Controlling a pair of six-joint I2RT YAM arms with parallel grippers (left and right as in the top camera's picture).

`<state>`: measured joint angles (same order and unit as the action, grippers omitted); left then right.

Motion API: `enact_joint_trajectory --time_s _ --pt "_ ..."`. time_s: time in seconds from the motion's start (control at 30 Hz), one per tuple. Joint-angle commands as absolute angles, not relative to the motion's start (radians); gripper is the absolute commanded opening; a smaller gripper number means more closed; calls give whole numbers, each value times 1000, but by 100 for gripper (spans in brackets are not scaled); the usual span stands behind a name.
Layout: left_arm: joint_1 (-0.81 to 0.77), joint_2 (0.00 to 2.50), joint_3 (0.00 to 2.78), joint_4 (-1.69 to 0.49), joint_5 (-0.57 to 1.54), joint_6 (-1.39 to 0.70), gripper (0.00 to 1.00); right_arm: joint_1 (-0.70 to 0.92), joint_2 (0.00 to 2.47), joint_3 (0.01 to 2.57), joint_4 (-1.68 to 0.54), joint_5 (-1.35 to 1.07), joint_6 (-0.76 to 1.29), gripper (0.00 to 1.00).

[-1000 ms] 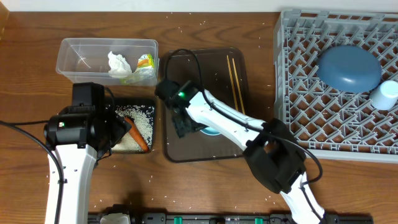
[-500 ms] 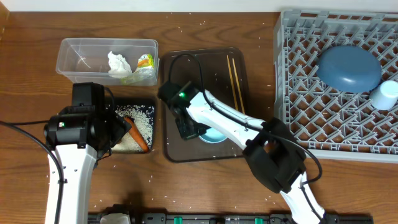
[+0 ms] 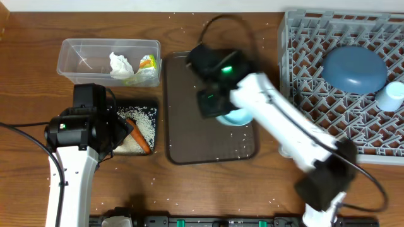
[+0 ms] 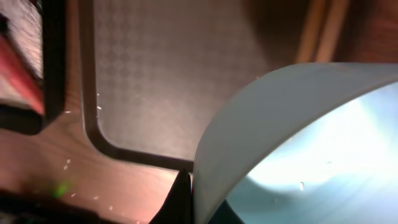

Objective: Sort waste into correct bins and load items into the dishwasher rack
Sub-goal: 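Lift the light-blue bowl with the right gripper and carry it to the rack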

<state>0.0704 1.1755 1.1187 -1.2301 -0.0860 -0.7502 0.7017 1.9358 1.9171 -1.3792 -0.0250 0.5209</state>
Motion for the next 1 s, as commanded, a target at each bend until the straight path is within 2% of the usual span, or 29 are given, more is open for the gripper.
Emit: enact_joint_trajectory --time_s 0.0,0.53,0.77,0.97 --pt "74 1177 1118 -1234 -106 -733 98 613 1853 1935 -1424 -33 499 1" --pt "74 1177 1118 -1234 -106 -733 98 101 1596 1839 -1560 -196 300 1" --pt "74 1177 1118 -1234 -105 -733 98 -219 1474 1609 -1476 -565 -56 1" --pt "74 1177 1118 -1234 -105 -733 98 -459 1478 1523 -1431 -855 -319 1"
